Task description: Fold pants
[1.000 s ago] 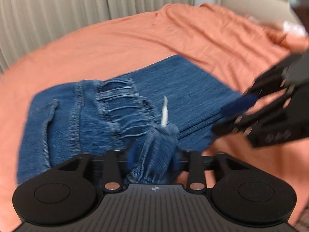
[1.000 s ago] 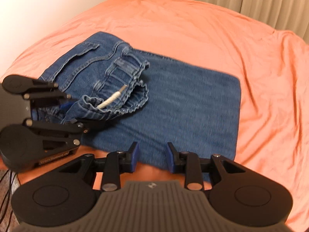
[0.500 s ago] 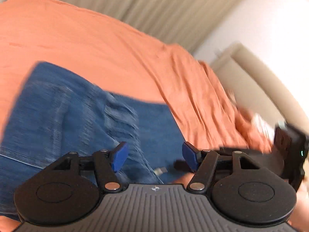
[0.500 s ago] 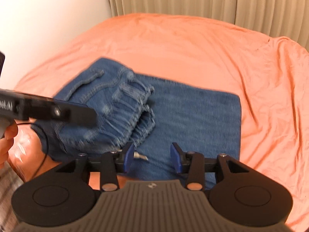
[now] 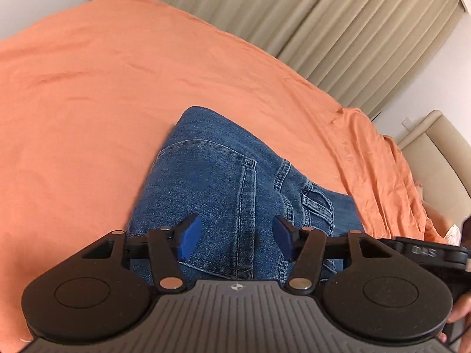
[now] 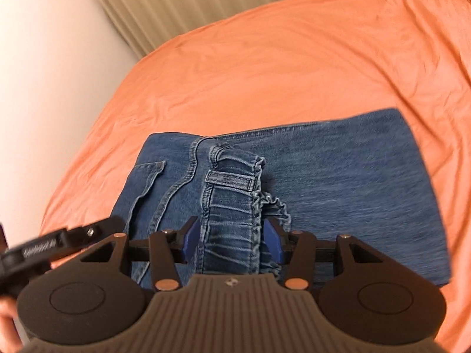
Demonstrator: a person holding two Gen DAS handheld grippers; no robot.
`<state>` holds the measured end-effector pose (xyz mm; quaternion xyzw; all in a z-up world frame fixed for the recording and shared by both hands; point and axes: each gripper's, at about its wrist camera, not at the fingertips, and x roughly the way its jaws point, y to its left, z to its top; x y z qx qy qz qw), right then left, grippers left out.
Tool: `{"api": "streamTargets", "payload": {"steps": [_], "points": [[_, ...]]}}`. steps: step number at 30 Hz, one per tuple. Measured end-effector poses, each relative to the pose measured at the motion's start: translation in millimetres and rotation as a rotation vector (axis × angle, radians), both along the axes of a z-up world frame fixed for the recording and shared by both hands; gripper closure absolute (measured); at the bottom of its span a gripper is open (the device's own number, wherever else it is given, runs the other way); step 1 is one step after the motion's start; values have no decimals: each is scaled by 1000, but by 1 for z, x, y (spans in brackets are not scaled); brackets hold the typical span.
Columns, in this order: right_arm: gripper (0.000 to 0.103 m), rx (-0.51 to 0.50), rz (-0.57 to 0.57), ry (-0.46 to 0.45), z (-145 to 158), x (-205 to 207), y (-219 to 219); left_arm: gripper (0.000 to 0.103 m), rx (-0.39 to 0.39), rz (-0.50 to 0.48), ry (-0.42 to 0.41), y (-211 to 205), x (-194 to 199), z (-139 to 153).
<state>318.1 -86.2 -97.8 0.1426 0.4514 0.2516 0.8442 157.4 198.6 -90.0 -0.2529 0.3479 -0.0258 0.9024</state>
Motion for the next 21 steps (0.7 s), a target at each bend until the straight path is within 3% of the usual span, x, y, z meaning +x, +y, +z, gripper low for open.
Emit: {"api": "streamTargets", "payload": {"steps": [7, 12, 21], "points": [[57, 2, -35, 92, -20, 23, 18, 41, -90, 50, -28, 23, -2, -4], [57, 36, -71, 96, -18, 36, 11, 41, -4, 108, -21, 32, 1, -1], [54, 9, -70, 139, -34, 51, 14, 41, 6, 117, 17, 34, 9, -10]]}}
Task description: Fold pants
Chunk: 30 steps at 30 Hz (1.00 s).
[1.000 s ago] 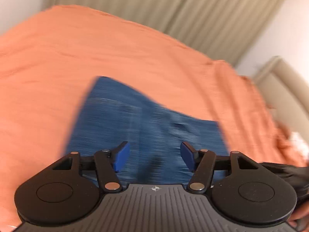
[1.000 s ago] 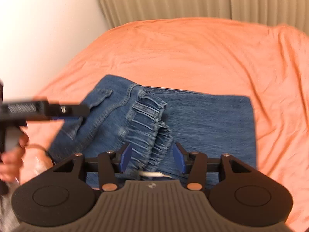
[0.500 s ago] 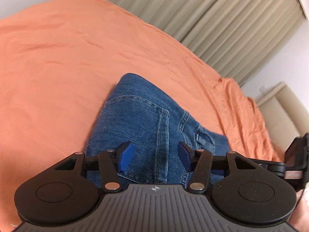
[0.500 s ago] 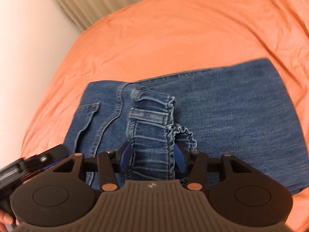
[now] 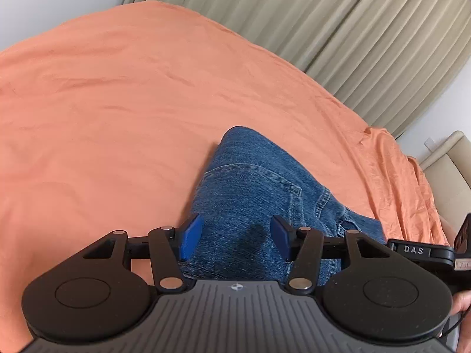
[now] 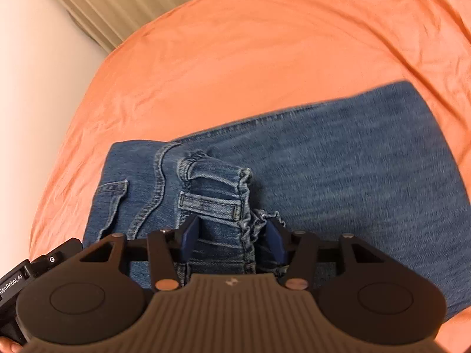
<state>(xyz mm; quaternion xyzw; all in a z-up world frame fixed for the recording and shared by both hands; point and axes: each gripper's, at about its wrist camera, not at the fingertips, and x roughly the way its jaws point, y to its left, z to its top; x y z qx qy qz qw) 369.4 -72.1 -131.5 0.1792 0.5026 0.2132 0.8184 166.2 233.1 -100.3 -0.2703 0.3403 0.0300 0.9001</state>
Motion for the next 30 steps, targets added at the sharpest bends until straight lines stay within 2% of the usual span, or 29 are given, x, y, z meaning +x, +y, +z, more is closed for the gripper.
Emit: {"api": "streamTargets", "payload": {"steps": [4, 7, 8, 10, 11, 14, 19, 22, 25, 30], "points": [[49, 30, 7, 15, -7, -5, -6, 41, -2, -4, 0, 0, 0, 1], [44, 95, -35, 56, -19, -1, -11, 41, 1, -6, 1, -1, 1, 0], [52, 117, -54, 69, -23, 0, -12, 41, 7, -8, 1, -1, 1, 0], [76, 149, -56, 56, -25, 0, -10, 41, 24, -8, 2, -2, 0, 0], [81, 131, -45, 30, -22, -2, -5, 41, 33, -9, 3, -3, 0, 0], [91, 22, 27, -95, -2, -13, 10, 41, 35, -1, 0, -2, -2, 1], [95, -32, 92, -223, 44, -24, 16, 41, -29, 22, -41, 4, -7, 4], [96, -26, 119, -285, 80, -25, 19, 41, -133, 10, -88, 13, -12, 5], [97, -15, 131, -318, 115, -19, 23, 40, -155, 34, -127, 18, -18, 8], [97, -10, 136, -368, 163, -8, 16, 40, -261, 47, -116, 26, -16, 0]]}}
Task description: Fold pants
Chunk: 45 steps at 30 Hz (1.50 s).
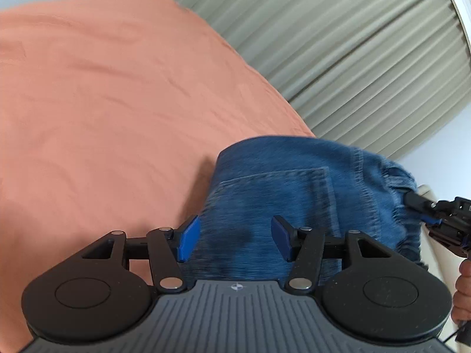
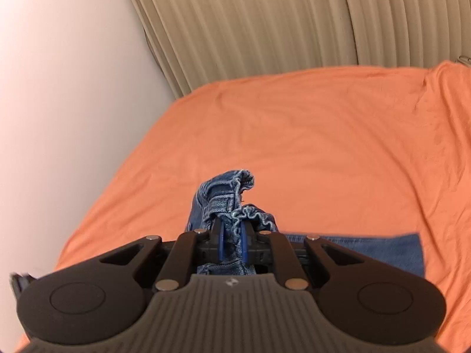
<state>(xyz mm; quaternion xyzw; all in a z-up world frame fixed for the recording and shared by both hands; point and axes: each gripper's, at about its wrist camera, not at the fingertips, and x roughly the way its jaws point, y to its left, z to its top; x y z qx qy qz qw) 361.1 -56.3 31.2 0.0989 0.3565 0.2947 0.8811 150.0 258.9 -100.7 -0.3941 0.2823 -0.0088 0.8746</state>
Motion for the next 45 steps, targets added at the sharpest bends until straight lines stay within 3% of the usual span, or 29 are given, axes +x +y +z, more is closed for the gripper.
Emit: {"api": "streamTargets", "payload": {"steps": [5, 9, 12, 17, 21, 30, 36, 41, 45], "points": [[97, -6, -61, -18, 21, 16, -30, 40, 30, -25, 8, -7, 6, -1], [97, -10, -121, 5, 9, 29, -66, 40, 75, -74, 22, -19, 14, -2], [97, -13, -173, 72, -19, 42, -94, 40, 129, -103, 29, -28, 20, -2], [97, -32, -286, 192, -91, 64, -129, 40, 230, -145, 27, -44, 29, -1], [97, 25, -346, 285, -143, 73, -158, 40, 290, -176, 26, -54, 35, -1], [95, 58, -401, 377, -205, 108, -165, 40, 349, -213, 20, -57, 36, -4], [71, 80, -380, 319, -205, 86, -169, 40, 372, -243, 13, -66, 30, 1], [71, 93, -352, 178, -170, 35, -181, 40, 418, -282, 15, -87, 20, 8], [73, 28, -312, 26, -158, -21, -164, 40, 554, -331, 55, -111, 11, 11]]}}
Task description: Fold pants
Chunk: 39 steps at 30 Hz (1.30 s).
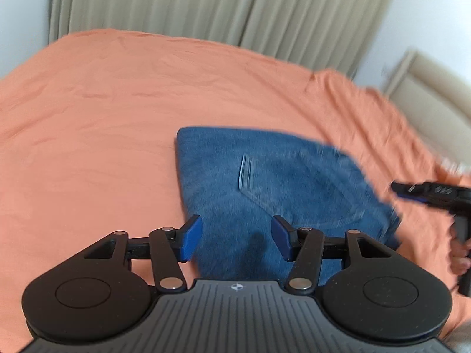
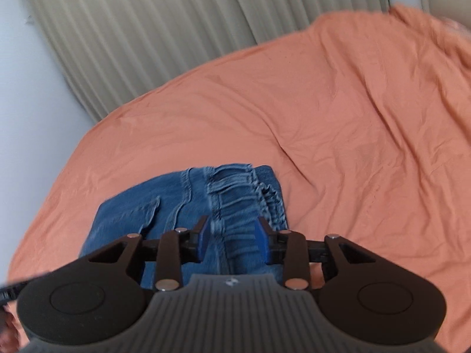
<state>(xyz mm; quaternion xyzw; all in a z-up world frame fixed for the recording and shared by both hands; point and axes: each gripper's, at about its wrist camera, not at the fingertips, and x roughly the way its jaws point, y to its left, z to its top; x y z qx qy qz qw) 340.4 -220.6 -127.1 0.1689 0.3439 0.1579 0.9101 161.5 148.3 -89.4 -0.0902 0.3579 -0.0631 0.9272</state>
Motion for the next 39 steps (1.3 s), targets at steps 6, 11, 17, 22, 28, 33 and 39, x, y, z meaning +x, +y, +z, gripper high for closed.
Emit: {"api": "streamTargets", "payload": {"steps": [6, 11, 17, 22, 28, 33, 39], "points": [[73, -33, -30, -8, -41, -32, 3, 40, 159, 13, 138, -8, 1, -19], [74, -18, -26, -29, -52, -20, -3, 40, 83, 49, 121, 1, -27, 0], [73, 3, -41, -44, -56, -22, -1, 37, 136, -37, 163, -23, -53, 4], [74, -10, -27, -60, -56, -26, -1, 43, 343, -46, 193, -53, -46, -8], [74, 41, -22, -68, -59, -28, -10, 85, 501, -120, 231, -71, -37, -20], [74, 59, -20, -60, -58, -29, -12, 92, 743, -334, 240, -82, -45, -26], [75, 42, 10, -38, -63, -29, -11, 93, 818, -402, 339, -87, -33, -60]]}}
